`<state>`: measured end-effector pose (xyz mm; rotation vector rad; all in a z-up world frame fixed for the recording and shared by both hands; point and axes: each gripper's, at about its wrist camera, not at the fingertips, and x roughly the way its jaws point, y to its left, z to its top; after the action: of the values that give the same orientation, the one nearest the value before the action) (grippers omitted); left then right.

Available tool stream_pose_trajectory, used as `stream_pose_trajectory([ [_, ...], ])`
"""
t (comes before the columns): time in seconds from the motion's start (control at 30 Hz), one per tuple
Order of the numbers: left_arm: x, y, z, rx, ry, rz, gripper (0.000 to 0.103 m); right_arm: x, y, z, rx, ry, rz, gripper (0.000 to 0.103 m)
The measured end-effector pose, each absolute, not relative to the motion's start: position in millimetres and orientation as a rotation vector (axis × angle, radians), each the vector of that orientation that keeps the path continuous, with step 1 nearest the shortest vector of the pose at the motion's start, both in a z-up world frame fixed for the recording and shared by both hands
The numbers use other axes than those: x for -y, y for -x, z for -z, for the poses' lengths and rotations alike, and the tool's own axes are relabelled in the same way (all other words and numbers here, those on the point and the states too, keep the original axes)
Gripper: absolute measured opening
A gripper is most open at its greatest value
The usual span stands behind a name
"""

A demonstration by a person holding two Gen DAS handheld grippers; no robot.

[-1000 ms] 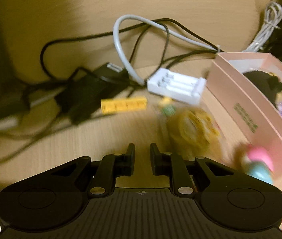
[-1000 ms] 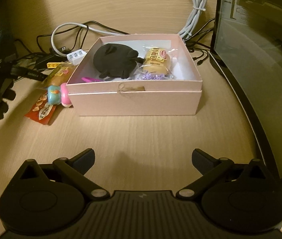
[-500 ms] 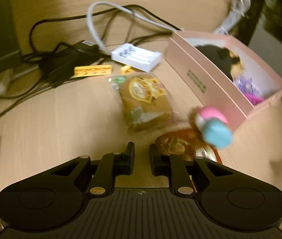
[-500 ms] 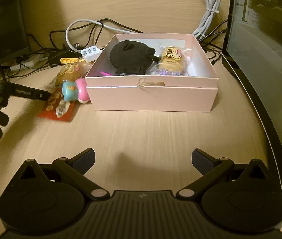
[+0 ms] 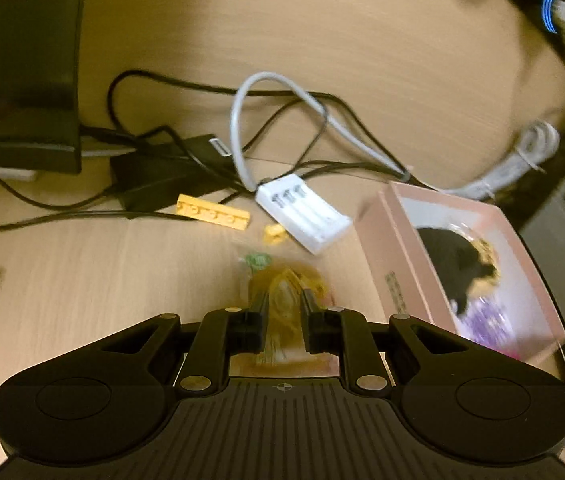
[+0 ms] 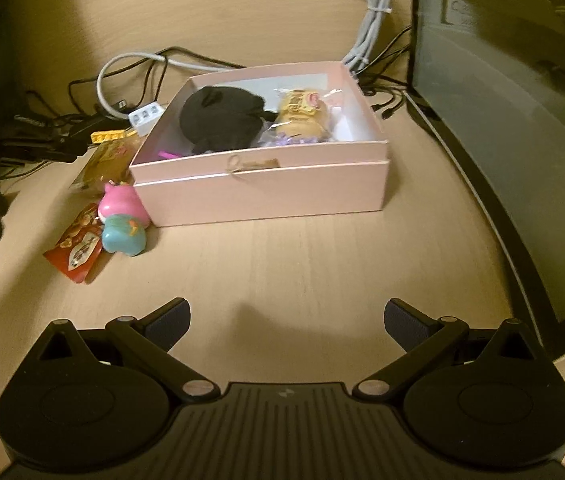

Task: Organize objects
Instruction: 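Close the left tool on the clear snack bag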

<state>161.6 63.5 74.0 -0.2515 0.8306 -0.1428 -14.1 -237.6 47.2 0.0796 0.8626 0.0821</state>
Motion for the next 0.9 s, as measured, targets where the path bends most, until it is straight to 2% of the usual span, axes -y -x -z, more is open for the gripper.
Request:
stream_pose_trajectory([
  [0.07, -57.5, -172.5, -64.5, -0.869, 0.247, 0.136, 0.021, 241.2, 16.1, -46.6, -0.866, -0.090, -0.073, 0.103],
  [0.3, -29.7, -181.2, -57.5, -0.816, 0.081, 0.171, 0.027, 248.7, 21.5, -38.7, -0.903, -0.117, -0.056, 0.103],
  [0.8, -16.4, -220.3, -48.1, -0.860, 0.129, 0.126, 0.067, 243.2, 27.6, -36.8, -0.917, -0.110, -0.074, 0.103],
  [0.9, -16.2, -225.4, -44.4, -0.879, 0.145, 0.114, 0.079, 242.3, 28.8, -36.6, -0.920, -0.107, -0.074, 0.103],
])
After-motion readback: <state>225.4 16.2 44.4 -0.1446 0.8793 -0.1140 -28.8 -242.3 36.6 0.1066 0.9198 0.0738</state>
